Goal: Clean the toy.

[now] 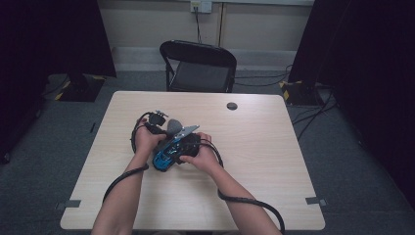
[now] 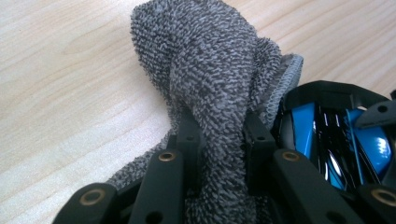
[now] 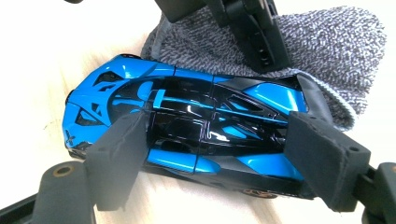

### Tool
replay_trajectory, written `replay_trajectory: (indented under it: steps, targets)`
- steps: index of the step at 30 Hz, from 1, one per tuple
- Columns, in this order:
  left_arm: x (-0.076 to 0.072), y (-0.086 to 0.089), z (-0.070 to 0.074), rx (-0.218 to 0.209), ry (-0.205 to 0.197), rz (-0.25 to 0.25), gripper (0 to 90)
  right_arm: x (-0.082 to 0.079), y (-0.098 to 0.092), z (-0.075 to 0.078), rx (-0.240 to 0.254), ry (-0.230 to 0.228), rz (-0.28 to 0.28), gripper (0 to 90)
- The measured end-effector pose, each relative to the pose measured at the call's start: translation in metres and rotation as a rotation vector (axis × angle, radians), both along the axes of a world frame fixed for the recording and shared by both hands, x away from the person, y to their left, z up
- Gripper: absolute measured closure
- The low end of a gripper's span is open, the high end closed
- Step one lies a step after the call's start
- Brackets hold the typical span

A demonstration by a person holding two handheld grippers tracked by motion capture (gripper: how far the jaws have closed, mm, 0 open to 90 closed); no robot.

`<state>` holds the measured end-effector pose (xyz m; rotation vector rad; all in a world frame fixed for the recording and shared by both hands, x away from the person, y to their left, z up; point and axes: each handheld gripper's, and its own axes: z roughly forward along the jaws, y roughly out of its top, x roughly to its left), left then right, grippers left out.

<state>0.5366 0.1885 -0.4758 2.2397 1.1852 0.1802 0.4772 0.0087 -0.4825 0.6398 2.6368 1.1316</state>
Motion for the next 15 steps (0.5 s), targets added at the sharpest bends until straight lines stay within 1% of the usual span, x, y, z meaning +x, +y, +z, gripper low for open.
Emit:
replay_trajectory:
  steps: [6,9,15]
  targets:
    - [-0.003,0.004,0.000,-0.011,0.002,-0.007,73.7,0.000,0.000,0.000,-0.004,0.004,0.002,20.8]
    - [-0.005,0.007,0.000,-0.022,0.011,-0.005,73.7,0.000,0.000,0.000,-0.001,0.002,0.001,20.8]
    - [-0.008,0.011,0.001,-0.018,0.023,-0.008,73.7,0.000,0.000,0.000,-0.003,0.003,0.001,20.7]
